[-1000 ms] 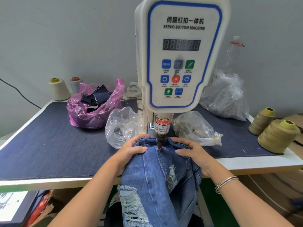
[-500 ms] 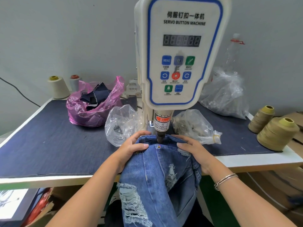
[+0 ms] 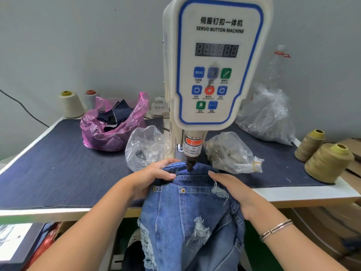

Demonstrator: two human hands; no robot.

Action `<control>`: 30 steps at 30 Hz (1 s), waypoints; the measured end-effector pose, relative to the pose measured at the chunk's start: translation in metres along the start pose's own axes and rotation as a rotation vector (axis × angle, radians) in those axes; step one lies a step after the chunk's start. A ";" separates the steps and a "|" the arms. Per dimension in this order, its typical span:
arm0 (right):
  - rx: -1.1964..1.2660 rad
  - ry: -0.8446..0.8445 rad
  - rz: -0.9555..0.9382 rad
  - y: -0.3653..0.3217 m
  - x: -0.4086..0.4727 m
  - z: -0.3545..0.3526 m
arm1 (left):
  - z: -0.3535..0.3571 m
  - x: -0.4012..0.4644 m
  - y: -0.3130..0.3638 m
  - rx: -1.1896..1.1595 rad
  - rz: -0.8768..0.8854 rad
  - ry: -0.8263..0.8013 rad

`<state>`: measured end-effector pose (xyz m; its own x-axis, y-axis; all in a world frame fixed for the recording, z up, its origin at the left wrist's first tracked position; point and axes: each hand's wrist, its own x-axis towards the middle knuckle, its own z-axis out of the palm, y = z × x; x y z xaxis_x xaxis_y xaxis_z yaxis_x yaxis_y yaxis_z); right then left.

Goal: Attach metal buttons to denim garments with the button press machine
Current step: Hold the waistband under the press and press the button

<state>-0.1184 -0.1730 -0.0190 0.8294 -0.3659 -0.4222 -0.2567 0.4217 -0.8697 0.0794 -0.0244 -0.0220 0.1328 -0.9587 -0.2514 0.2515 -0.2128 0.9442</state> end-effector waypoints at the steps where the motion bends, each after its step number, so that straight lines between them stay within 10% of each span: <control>1: -0.045 0.011 0.018 0.001 -0.001 0.001 | 0.000 -0.001 0.001 0.018 -0.026 -0.002; 14: -0.205 0.086 -0.149 0.001 -0.005 0.011 | 0.007 -0.005 0.001 0.189 -0.005 0.074; 30: 0.072 -0.026 -0.143 0.010 -0.019 0.022 | 0.018 -0.025 0.021 0.446 -0.244 -0.267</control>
<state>-0.1257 -0.1437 -0.0138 0.8679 -0.4050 -0.2877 -0.0995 0.4256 -0.8994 0.0641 -0.0077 0.0076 -0.1396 -0.8738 -0.4658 -0.1918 -0.4376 0.8785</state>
